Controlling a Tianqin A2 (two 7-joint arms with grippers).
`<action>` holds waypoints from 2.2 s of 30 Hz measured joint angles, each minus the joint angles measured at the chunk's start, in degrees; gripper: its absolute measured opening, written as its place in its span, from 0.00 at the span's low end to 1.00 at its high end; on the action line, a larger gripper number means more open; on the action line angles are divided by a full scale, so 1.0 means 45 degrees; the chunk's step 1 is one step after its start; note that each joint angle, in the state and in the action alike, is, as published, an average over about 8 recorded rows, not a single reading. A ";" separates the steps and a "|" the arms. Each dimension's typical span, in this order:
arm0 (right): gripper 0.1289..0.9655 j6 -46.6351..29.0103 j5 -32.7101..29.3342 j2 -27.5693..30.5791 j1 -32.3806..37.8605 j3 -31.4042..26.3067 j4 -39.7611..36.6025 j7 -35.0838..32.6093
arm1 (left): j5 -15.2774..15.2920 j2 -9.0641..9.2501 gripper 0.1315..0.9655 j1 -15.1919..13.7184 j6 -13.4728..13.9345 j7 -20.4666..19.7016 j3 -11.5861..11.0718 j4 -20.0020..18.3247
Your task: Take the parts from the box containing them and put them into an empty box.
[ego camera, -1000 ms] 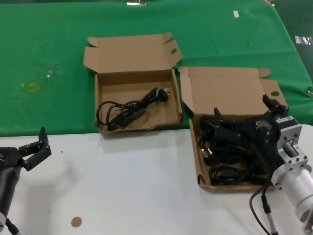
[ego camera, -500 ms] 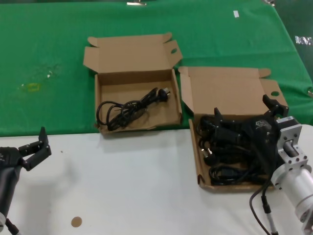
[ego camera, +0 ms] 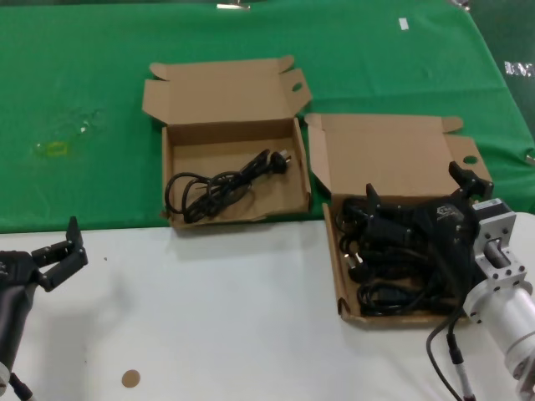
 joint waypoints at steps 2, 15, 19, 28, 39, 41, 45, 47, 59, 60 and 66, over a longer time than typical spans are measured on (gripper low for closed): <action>1.00 0.0000 0.0000 0.0000 0.0000 0.0000 0.0000 0.0000 | 0.0000 0.0000 1.00 0.0000 0.0000 0.0000 0.0000 0.0000; 1.00 0.0000 0.0000 0.0000 0.0000 0.0000 0.0000 0.0000 | 0.0000 0.0000 1.00 0.0000 0.0000 0.0000 0.0000 0.0000; 1.00 0.0000 0.0000 0.0000 0.0000 0.0000 0.0000 0.0000 | 0.0000 0.0000 1.00 0.0000 0.0000 0.0000 0.0000 0.0000; 1.00 0.0000 0.0000 0.0000 0.0000 0.0000 0.0000 0.0000 | 0.0000 0.0000 1.00 0.0000 0.0000 0.0000 0.0000 0.0000; 1.00 0.0000 0.0000 0.0000 0.0000 0.0000 0.0000 0.0000 | 0.0000 0.0000 1.00 0.0000 0.0000 0.0000 0.0000 0.0000; 1.00 0.0000 0.0000 0.0000 0.0000 0.0000 0.0000 0.0000 | 0.0000 0.0000 1.00 0.0000 0.0000 0.0000 0.0000 0.0000; 1.00 0.0000 0.0000 0.0000 0.0000 0.0000 0.0000 0.0000 | 0.0000 0.0000 1.00 0.0000 0.0000 0.0000 0.0000 0.0000; 1.00 0.0000 0.0000 0.0000 0.0000 0.0000 0.0000 0.0000 | 0.0000 0.0000 1.00 0.0000 0.0000 0.0000 0.0000 0.0000; 1.00 0.0000 0.0000 0.0000 0.0000 0.0000 0.0000 0.0000 | 0.0000 0.0000 1.00 0.0000 0.0000 0.0000 0.0000 0.0000; 1.00 0.0000 0.0000 0.0000 0.0000 0.0000 0.0000 0.0000 | 0.0000 0.0000 1.00 0.0000 0.0000 0.0000 0.0000 0.0000; 1.00 0.0000 0.0000 0.0000 0.0000 0.0000 0.0000 0.0000 | 0.0000 0.0000 1.00 0.0000 0.0000 0.0000 0.0000 0.0000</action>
